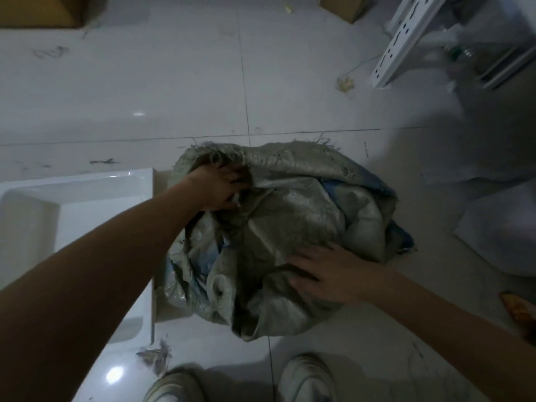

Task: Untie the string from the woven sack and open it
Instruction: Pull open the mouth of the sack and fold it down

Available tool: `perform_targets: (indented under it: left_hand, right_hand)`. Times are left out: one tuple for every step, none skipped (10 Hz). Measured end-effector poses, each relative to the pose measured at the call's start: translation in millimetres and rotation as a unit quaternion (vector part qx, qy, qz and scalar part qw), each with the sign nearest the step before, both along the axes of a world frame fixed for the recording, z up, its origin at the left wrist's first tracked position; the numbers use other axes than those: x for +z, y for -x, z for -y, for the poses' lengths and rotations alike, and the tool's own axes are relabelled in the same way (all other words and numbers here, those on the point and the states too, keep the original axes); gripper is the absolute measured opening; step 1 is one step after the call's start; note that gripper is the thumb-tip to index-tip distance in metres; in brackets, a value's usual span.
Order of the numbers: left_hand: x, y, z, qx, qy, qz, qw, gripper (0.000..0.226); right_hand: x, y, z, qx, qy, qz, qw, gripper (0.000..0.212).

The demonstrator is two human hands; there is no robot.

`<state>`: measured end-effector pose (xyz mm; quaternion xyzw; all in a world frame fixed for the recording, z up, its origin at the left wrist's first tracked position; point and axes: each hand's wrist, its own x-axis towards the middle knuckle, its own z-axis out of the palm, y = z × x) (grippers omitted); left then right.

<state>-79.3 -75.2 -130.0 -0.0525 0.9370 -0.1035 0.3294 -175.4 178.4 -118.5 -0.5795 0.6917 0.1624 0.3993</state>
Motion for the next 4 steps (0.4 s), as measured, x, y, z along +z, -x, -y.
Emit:
perform_targets:
  left_hand:
    - [12, -3, -32, 0.032, -0.082, -0.051, 0.995, 0.060]
    - [31, -12, -59, 0.057, -0.136, -0.054, 0.988, 0.066]
    - [53, -29, -79, 0.042, -0.112, -0.017, 0.993, 0.079]
    - [77, -51, -84, 0.067, -0.097, -0.008, 0.993, 0.084]
  right_hand:
    - [18, -5, 19, -0.037, 0.090, -0.044, 0.994, 0.075]
    - [30, -9, 33, -0.047, 0.057, -0.088, 0.993, 0.079]
    - [43, -14, 34, -0.045, 0.018, -0.108, 0.993, 0.087]
    - [61, -16, 21, -0.052, -0.006, -0.133, 0.990, 0.091]
